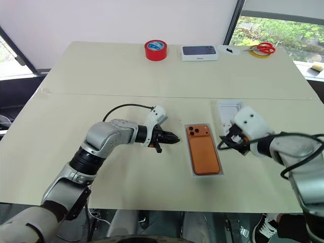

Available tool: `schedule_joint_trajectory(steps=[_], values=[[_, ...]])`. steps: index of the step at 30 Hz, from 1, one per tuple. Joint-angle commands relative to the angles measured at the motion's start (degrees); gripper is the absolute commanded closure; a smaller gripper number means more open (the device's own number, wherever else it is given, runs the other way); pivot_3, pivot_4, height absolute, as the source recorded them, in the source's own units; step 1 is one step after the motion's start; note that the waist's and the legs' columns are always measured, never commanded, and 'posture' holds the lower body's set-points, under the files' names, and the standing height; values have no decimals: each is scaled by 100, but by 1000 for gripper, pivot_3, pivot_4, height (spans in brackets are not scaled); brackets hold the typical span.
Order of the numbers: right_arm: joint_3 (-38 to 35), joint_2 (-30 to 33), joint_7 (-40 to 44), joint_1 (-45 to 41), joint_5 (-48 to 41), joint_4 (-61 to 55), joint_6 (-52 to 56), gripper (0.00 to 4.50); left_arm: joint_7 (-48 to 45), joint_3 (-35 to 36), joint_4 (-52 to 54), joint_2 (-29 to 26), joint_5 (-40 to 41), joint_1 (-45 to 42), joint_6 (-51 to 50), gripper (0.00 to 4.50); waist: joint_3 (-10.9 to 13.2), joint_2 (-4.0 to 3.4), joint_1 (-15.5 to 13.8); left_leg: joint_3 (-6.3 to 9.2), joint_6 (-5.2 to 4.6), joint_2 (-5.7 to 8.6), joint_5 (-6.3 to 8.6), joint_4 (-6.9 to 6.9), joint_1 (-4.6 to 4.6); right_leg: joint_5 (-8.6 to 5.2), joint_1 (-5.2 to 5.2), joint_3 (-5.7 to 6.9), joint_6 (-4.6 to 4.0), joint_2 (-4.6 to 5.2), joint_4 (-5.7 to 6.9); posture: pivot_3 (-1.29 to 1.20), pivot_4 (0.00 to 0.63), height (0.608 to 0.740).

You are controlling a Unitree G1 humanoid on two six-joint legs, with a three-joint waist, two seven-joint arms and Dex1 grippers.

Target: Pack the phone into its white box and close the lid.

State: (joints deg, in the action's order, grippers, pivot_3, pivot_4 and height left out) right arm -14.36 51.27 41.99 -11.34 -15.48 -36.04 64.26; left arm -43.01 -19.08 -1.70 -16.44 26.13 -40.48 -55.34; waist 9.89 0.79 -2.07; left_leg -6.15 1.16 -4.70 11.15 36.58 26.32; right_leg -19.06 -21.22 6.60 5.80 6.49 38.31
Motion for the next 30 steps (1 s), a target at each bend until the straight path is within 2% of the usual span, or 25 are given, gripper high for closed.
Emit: schedule_joint_trajectory(steps=[1, 3, 5, 9, 16, 19, 23, 25, 28, 30], values=[[68, -412, -445, -926, -225, 651, 1102, 602, -443, 11, 216, -281, -402, 200, 1364, 3737, -1, -2, 24, -3, 3, 0, -2, 2, 1, 0, -1, 0, 0, 0, 0, 0, 150, 730], [321, -625, -694, -1507, -198, 1259, 1682, 602, -632, 94, 335, -369, -663, 486, 2587, 3737, -4, -8, 51, -10, 20, -2, -12, 4, 1, 1, -4, -3, -3, 0, 1, 0, 150, 730], [561, -734, -956, -1965, -65, 1855, 1957, 602, -1078, 133, 433, -516, -609, 672, 3092, 3737, -4, -8, 42, -18, 21, -2, -12, 3, 5, 2, -9, -3, -3, 2, 2, 0, 150, 730], [748, -847, -1222, -2632, -19, 2853, 2164, 602, -1619, 181, 526, -761, -527, 848, 3444, 3737, -2, -12, 6, -31, 19, -2, -11, 9, 13, 2, -15, -1, -3, 3, 5, 0, 150, 730], [1491, -798, -1207, -3082, -75, 3680, 2109, 602, -1813, 192, 676, -876, -571, 1154, 3593, 3737, -3, -13, 37, -37, -5, -4, 3, 16, 12, 2, -16, -4, -2, 3, 13, 0, 150, 730], [1750, -829, -1208, -3180, -77, 3829, 2116, 1447, -1788, 158, 699, -856, -659, 1248, 3621, 3737, -3, -13, 80, -37, -6, -4, 3, 20, 12, 2, -18, -5, -2, 3, 20, 0, 150, 730], [1863, -797, -1257, -3244, -43, 3931, 2135, 3463, -1728, 170, 704, -803, -741, 1293, 3622, 3737, -3, -13, 147, -36, -7, -6, 4, 23, 12, 2, -17, -5, -2, 3, 24, 0, 150, 730], [1689, -810, -1287, -3325, -91, 3916, 2312, 4480, -1689, 208, 688, -778, -753, 1318, 3614, 3737, -3, -13, 152, -36, -7, -7, 4, 23, 12, 1, -18, -6, -2, 2, 26, 0, 150, 730], [1291, -857, -1333, -3441, -166, 3867, 2594, 4480, -1646, 232, 685, -771, -771, 1362, 3624, 3737, -2, -14, 149, -38, -7, -7, 4, 23, 12, 1, -21, -7, -2, 2, 27, 0, 150, 730], [699, -942, -1344, -3628, -268, 3777, 2725, 4480, -1559, 288, 647, -759, -792, 1399, 3662, 3737, -1, -16, 149, -39, -7, -7, 4, 23, 13, 1, -22, -8, -2, 3, 27, 0, 150, 730]])
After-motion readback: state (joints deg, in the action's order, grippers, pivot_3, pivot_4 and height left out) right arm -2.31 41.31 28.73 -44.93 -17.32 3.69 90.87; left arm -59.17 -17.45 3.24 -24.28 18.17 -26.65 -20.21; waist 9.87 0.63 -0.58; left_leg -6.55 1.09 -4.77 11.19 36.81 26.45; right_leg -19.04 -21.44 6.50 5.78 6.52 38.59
